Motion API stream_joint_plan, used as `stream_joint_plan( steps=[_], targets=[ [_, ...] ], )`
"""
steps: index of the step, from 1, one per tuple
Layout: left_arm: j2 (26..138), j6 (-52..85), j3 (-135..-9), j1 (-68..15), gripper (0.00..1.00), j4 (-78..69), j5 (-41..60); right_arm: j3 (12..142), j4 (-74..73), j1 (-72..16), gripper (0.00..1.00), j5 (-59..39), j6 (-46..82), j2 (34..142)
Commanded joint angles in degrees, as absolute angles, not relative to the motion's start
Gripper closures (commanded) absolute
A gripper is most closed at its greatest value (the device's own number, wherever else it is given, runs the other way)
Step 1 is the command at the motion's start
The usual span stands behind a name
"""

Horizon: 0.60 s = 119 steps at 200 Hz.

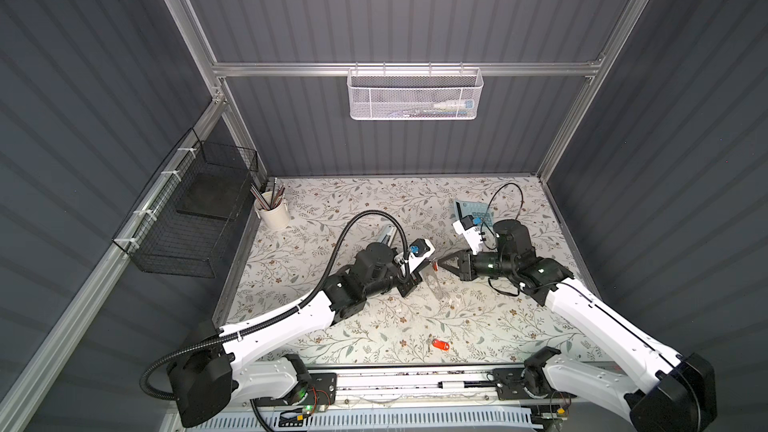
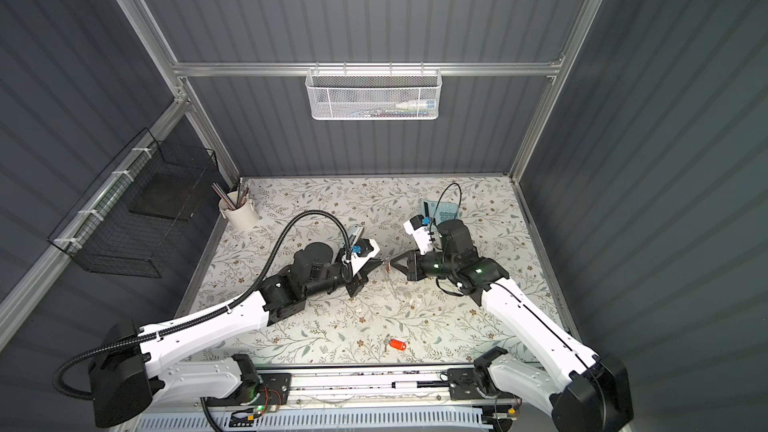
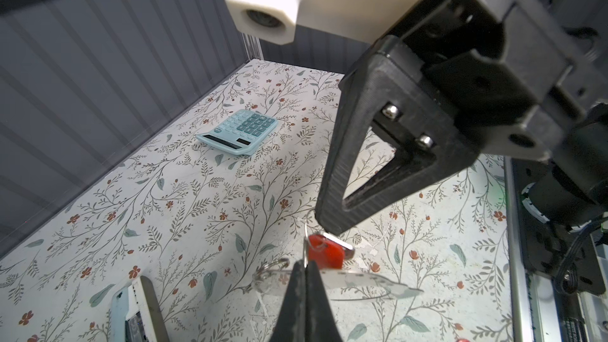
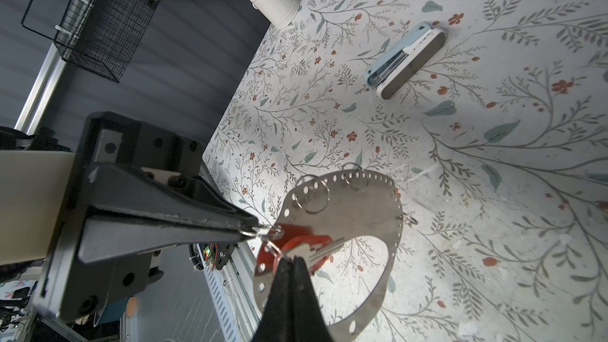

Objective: Put the keys on the keyring

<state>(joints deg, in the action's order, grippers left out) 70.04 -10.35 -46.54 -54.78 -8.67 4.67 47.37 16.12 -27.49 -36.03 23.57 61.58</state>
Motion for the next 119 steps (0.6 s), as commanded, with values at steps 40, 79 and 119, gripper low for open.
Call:
stream_joint_plan(
  steps=[40, 79, 119],
  targets=[
    [68.74, -12.65, -48.64, -56.07, 1.0, -9.67, 5.19, 50.54, 20.74, -27.69, 1.0, -33.57, 22.85, 63.72],
    [68.24, -12.62, -48.17, -56.25, 1.0, -10.8, 4.62, 50.54, 21.51, -27.77, 1.0, -33.22, 22.99, 66.26],
    [68.08, -13.64, -48.36, -57.04, 1.0, -11.21, 3.13, 51.39, 21.93, -27.82, 1.0, -33.33, 23.03, 67.88]
  ],
)
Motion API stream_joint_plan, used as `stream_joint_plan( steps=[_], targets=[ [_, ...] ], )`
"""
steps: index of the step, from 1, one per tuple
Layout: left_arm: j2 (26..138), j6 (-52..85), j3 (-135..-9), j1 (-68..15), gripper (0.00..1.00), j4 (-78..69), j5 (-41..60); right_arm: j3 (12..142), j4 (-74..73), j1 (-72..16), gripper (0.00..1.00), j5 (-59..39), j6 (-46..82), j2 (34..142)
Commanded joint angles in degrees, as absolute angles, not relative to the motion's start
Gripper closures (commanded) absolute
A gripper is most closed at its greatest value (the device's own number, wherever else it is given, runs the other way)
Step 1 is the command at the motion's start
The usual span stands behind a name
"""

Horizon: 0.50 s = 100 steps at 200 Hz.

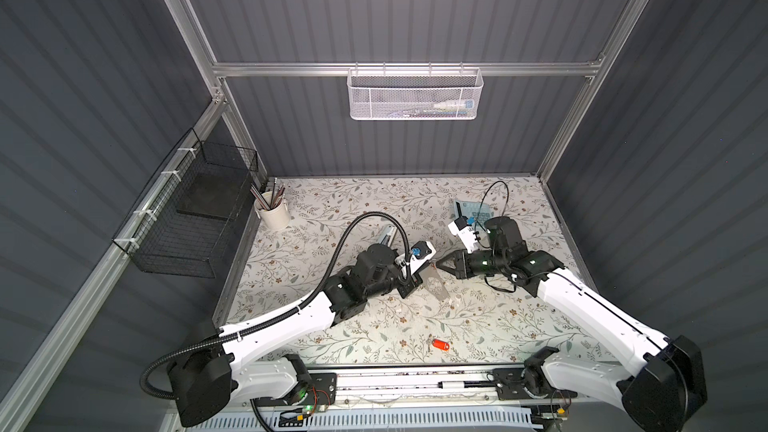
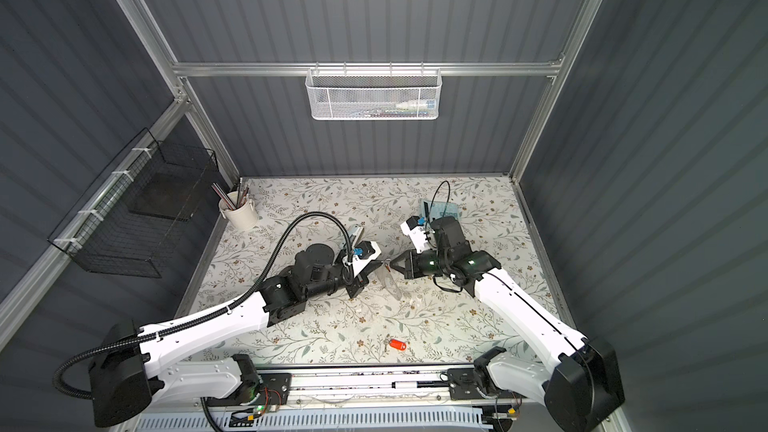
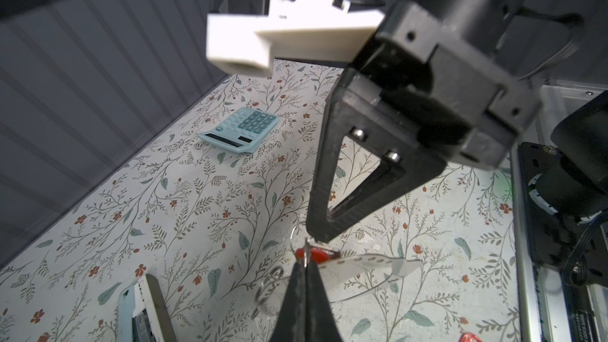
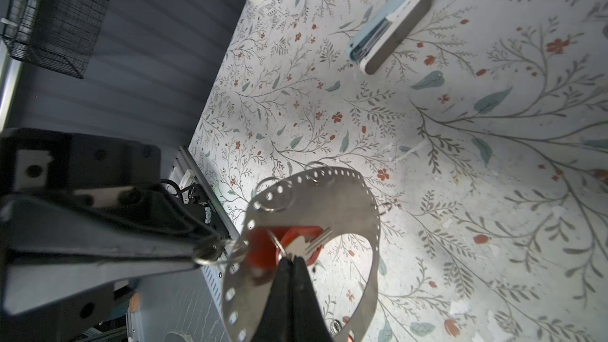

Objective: Put the keys on the keyring

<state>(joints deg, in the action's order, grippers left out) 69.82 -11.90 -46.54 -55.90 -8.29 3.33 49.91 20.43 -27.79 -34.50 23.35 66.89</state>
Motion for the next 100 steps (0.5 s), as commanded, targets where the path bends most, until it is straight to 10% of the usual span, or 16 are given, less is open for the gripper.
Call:
stream_joint_plan(
  steps=[1, 100],
  targets=[
    [68.1, -13.72, -48.39, -57.08, 1.0, -11.18, 3.11, 51.45, 21.95, -27.84, 1.0, -33.41, 23.03, 67.87],
    [69.66, -11.33, -46.12, -57.75, 1.0, -13.71, 1.14, 45.09, 18.65, -26.37, 1.0, -31.62, 24.97, 65.59]
  ],
)
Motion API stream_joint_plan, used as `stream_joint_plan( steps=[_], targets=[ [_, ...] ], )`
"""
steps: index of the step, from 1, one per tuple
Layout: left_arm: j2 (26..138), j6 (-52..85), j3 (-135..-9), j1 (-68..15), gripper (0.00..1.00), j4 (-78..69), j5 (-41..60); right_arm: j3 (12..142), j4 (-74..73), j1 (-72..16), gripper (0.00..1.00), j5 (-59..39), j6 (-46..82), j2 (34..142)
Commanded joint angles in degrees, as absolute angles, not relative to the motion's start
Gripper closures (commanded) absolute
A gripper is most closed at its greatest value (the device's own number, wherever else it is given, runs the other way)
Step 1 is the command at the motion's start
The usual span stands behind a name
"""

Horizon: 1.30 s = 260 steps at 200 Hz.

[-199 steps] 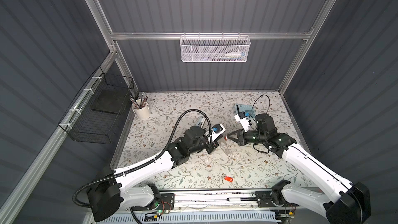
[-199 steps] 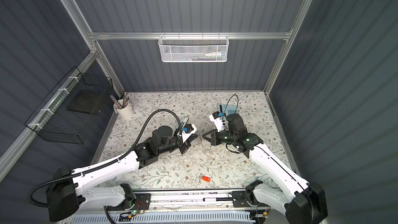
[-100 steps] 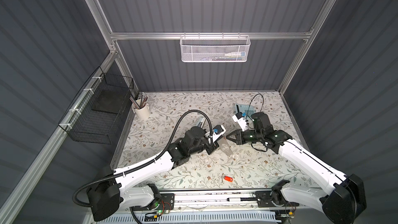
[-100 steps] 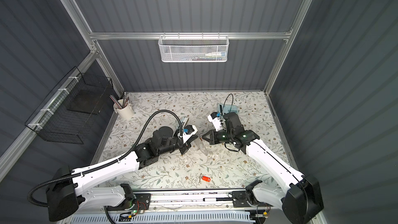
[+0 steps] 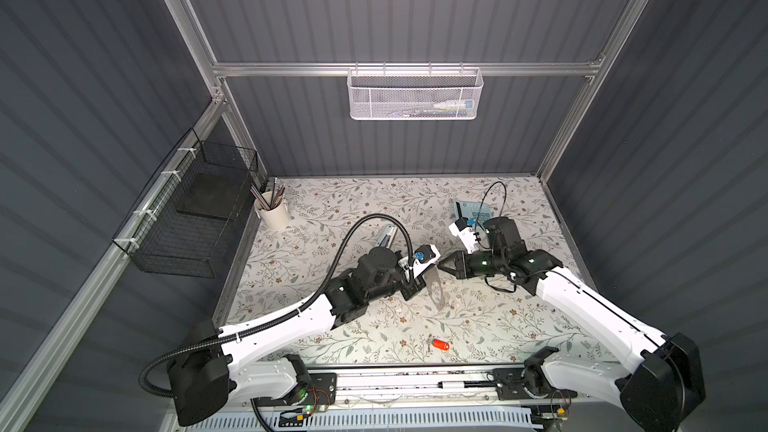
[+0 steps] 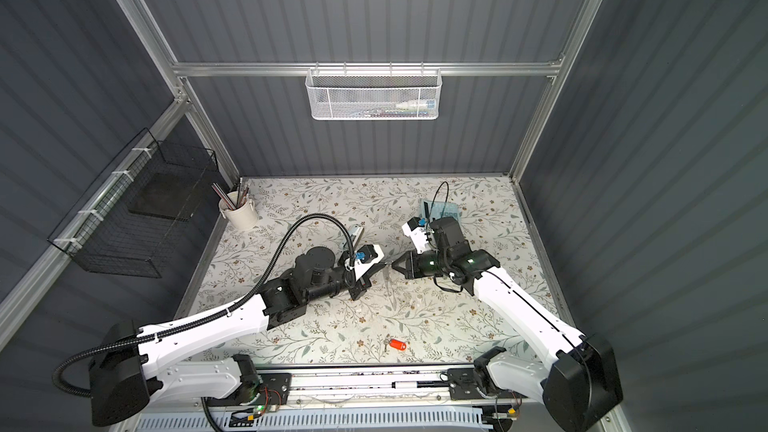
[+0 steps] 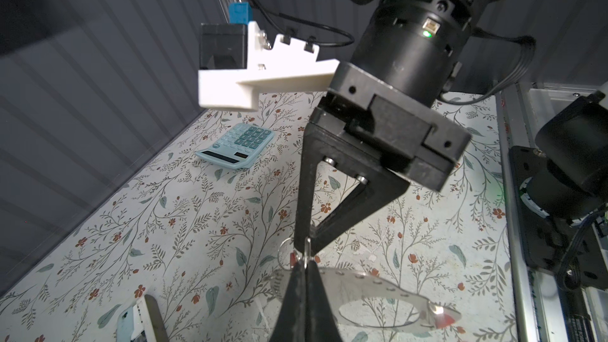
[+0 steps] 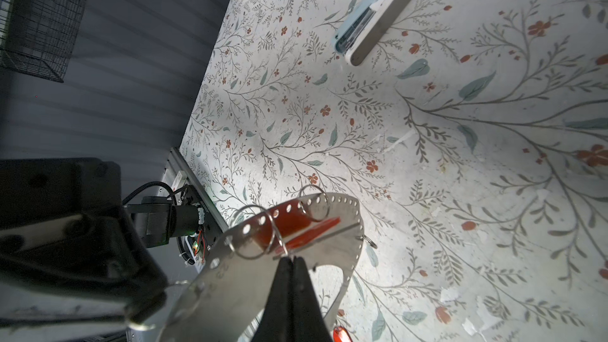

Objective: Put the keys on the keyring

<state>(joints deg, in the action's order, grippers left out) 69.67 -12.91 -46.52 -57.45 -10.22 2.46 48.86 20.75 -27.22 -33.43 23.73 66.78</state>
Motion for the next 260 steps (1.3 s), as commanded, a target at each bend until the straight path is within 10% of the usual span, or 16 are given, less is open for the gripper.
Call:
stream_joint_plan(
  steps=[1, 260],
  targets=[
    [69.59, -11.29, -46.09, -57.74, 1.0, -13.76, 1.1, 44.96, 18.55, -26.33, 1.0, -31.5, 25.1, 65.53],
    [73.02, -7.16, -47.54, -57.26, 1.0, -14.9, -0.7, 31.1, 11.54, -20.06, 1.0, -19.92, 29.67, 73.71]
  ],
)
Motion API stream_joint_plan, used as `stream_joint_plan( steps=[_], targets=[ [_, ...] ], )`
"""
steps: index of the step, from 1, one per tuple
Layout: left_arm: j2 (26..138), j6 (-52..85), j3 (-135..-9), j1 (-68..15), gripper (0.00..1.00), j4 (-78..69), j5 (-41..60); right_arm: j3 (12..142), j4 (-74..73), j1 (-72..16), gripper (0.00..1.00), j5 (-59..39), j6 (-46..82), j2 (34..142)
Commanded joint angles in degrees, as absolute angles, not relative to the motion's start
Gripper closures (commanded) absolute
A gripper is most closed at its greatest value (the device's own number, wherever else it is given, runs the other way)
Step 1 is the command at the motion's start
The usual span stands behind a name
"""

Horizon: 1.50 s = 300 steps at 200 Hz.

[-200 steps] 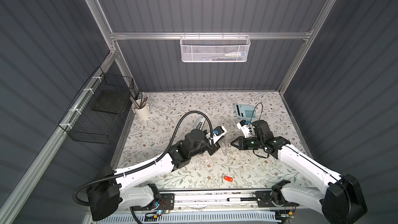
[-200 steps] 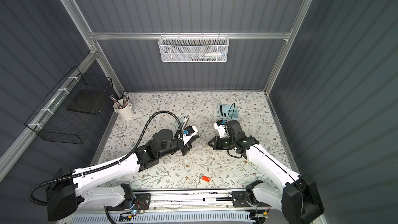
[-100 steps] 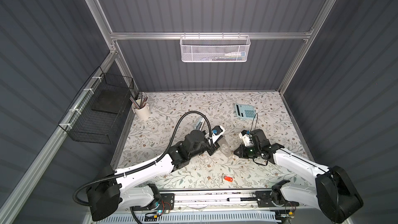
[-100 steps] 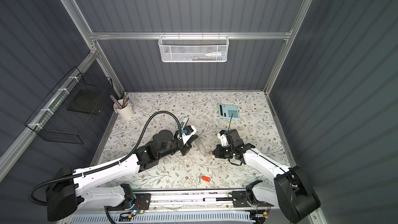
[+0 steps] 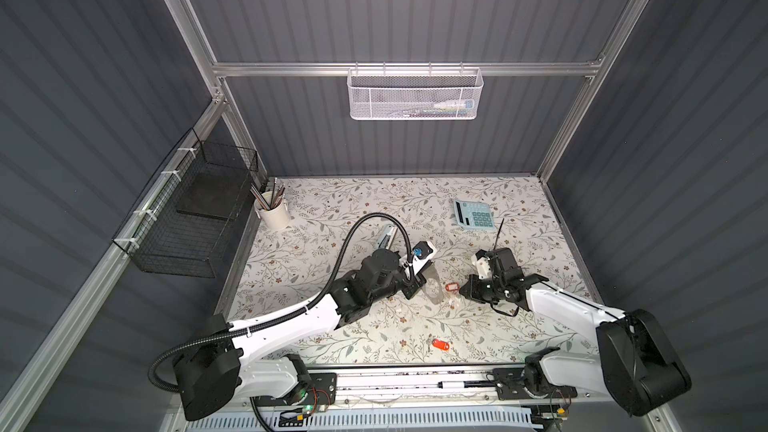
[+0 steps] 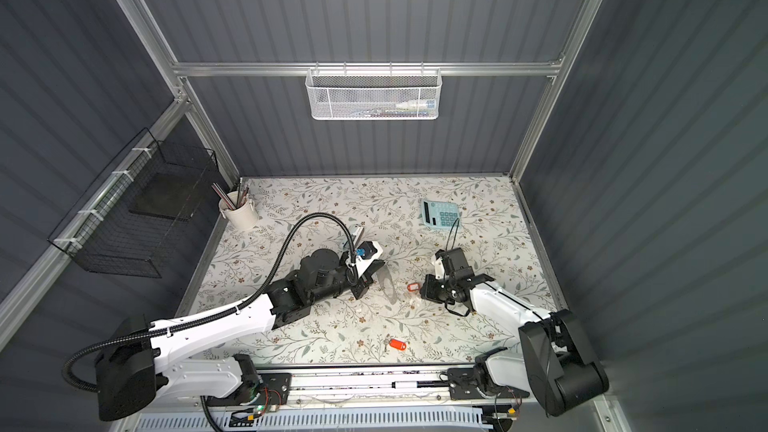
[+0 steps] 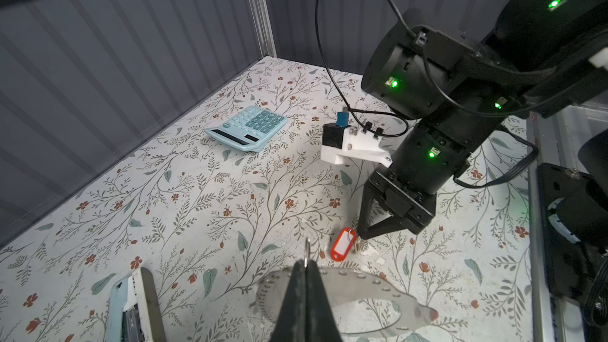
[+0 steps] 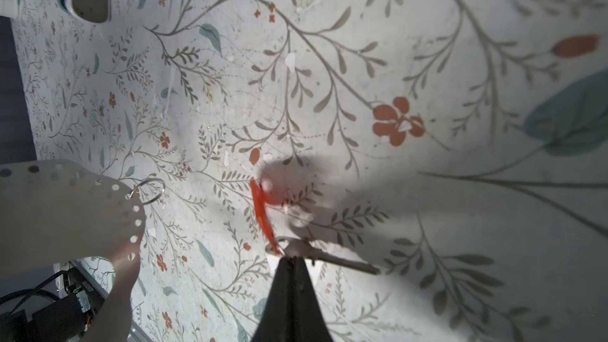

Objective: Put the keys on the keyring

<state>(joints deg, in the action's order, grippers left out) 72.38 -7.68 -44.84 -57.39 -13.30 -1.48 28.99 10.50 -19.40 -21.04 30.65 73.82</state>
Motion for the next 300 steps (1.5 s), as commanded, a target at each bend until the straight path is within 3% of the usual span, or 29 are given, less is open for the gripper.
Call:
stream_joint_plan(
  steps=[1, 49, 104, 129, 219, 300],
  targets=[
    [73.03, -7.18, -47.54, -57.28, 1.0, -14.88, -0.7, 31.15, 11.57, -20.09, 1.0, -19.89, 29.69, 73.55],
    [72.38, -7.76, -46.85, -57.22, 1.0, -15.29, -1.83, 33.59, 16.68, -23.22, 1.0, -19.91, 28.99, 66.62],
    [70.61, -7.51, -45.71, -57.13, 1.0, -15.42, -2.02, 34.99, 16.89, -31.44, 1.0, -18.65, 33.44, 66.87],
    [69.86, -7.22, -45.25, -57.14, 1.0, -15.12, -2.02, 34.06, 13.41, -33.47, 1.0, -25.18, 35.6, 68.18],
    [70.64, -7.2, -45.6, -57.18, 1.0, -15.03, -2.54, 37.04, 21.96, -19.56, 1.0, -19.98, 35.46, 77.6],
    [73.19, -8.34, -46.84, -57.15, 1.0, -15.12, -1.94, 36.43, 22.58, -17.05, 1.0, -17.04, 36.47, 79.87]
  ],
)
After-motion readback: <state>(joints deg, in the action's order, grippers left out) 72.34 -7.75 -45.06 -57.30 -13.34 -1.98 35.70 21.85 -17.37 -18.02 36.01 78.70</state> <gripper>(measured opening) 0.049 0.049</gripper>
